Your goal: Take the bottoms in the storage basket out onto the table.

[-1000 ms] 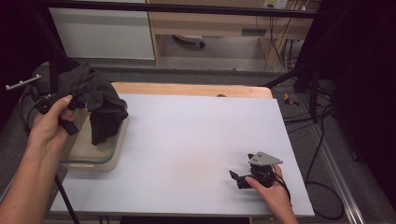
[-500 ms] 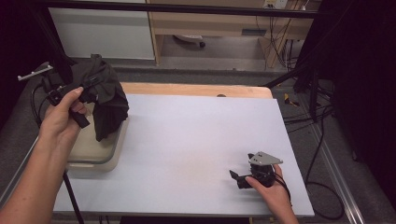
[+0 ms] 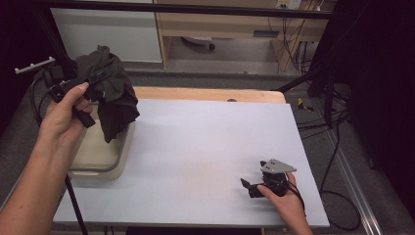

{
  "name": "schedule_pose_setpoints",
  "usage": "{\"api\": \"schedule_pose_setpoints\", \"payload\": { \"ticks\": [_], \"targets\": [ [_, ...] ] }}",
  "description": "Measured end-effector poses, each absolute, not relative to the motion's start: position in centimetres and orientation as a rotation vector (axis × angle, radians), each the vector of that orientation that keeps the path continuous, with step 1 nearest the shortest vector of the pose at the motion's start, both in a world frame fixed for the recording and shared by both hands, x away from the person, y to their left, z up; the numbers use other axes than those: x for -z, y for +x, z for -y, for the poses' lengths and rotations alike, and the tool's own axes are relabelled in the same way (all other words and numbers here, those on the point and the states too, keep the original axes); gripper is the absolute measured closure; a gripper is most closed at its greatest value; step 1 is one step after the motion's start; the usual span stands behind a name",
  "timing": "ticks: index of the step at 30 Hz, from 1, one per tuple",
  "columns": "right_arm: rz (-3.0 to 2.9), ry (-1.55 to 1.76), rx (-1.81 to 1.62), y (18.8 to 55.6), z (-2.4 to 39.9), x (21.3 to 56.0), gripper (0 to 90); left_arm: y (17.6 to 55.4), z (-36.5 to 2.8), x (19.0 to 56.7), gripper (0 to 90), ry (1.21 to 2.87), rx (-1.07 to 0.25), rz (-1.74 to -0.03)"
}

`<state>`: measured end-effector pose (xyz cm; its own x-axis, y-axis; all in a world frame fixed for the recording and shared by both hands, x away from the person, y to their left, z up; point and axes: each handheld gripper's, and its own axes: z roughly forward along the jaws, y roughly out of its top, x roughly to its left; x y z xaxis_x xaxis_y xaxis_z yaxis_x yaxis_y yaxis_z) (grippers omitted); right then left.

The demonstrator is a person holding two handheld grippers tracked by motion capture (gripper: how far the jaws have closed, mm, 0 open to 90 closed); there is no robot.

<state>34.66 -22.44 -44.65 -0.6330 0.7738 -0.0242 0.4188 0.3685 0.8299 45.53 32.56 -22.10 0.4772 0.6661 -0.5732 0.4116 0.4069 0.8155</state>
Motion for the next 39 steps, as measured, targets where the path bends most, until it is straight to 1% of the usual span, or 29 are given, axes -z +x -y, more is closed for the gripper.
{"api": "schedule_pose_setpoints", "payload": {
  "ticks": [8, 10, 19, 39],
  "targets": [
    [-2.218, 1.036, -1.173, 34.6, 22.5, 44.6, 3.1, 46.0, -30.1, 20.9, 72.6, 1.240, -0.173, -1.111],
    [-2.220, 1.037, -1.167, 34.6, 22.5, 44.6, 3.1, 46.1, -29.0, 20.6, 72.6, 1.252, -0.165, -1.092],
    [-2.222, 1.044, -1.158, 34.6, 22.5, 44.6, 3.2, 47.0, -26.3, 21.4, 72.4, 1.274, -0.131, -1.092],
    [-2.215, 1.041, -1.166, 34.6, 22.6, 44.5, 3.2, 47.1, -23.1, 21.0, 72.3, 1.302, -0.093, -1.065]
  ]
}}
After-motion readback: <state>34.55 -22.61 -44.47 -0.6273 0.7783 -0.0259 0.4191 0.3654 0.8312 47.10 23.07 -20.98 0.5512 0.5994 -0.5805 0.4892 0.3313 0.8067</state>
